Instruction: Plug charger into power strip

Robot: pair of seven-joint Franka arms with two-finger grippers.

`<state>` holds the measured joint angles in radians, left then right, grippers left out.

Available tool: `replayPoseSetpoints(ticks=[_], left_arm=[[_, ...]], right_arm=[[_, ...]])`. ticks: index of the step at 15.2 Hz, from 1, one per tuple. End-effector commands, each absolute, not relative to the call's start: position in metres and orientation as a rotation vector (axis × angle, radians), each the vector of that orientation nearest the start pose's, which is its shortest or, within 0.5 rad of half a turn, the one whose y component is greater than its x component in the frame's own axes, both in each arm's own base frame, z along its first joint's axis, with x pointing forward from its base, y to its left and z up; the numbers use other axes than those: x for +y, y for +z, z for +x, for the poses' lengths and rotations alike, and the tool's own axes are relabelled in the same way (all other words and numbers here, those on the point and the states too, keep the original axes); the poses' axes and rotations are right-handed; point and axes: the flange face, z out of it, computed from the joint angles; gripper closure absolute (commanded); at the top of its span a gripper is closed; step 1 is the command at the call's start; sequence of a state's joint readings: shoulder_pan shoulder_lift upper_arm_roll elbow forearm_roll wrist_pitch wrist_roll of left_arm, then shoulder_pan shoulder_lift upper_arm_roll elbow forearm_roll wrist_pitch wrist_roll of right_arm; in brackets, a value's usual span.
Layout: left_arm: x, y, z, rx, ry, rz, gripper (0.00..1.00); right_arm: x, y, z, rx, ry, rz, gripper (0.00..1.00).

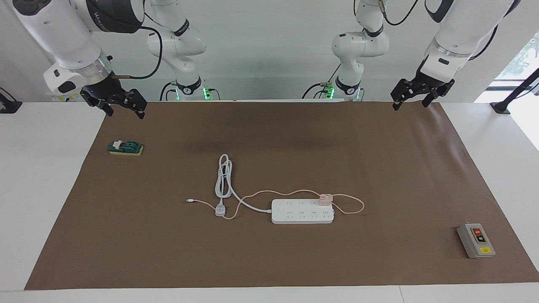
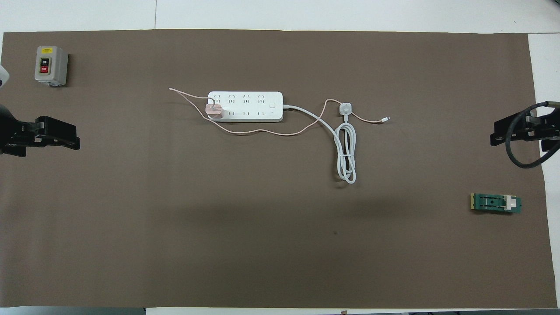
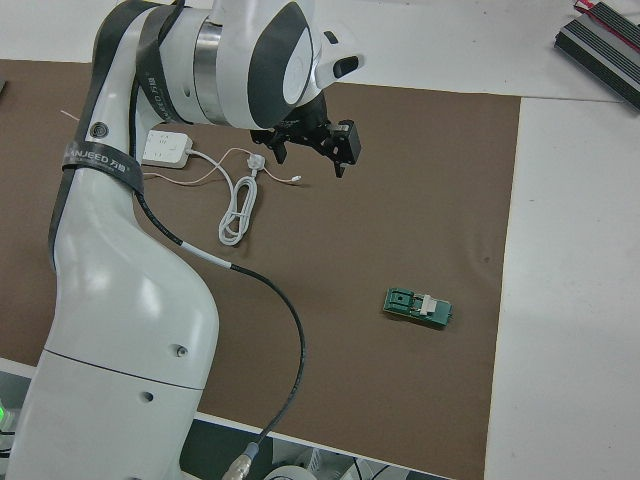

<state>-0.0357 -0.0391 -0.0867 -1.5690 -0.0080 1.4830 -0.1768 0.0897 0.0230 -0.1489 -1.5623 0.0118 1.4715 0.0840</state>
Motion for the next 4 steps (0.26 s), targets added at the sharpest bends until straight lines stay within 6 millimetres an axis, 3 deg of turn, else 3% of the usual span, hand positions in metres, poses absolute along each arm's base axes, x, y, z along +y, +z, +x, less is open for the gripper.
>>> replayPoseSetpoints(ticks=[1, 4], left_arm=[[-0.0675, 0.6385, 0.5207, -0.110, 0.079, -3.141, 0.00], [-0.0667, 0.6385, 0.5208, -0.103, 0.079, -3.142, 0.00]], right_arm=[[-0.0328, 0.6086, 0.5439, 0.191, 0.190, -3.122, 0.00], [-0.0326, 0.6086, 0.5439, 0.191, 0.189, -3.120, 0.00]])
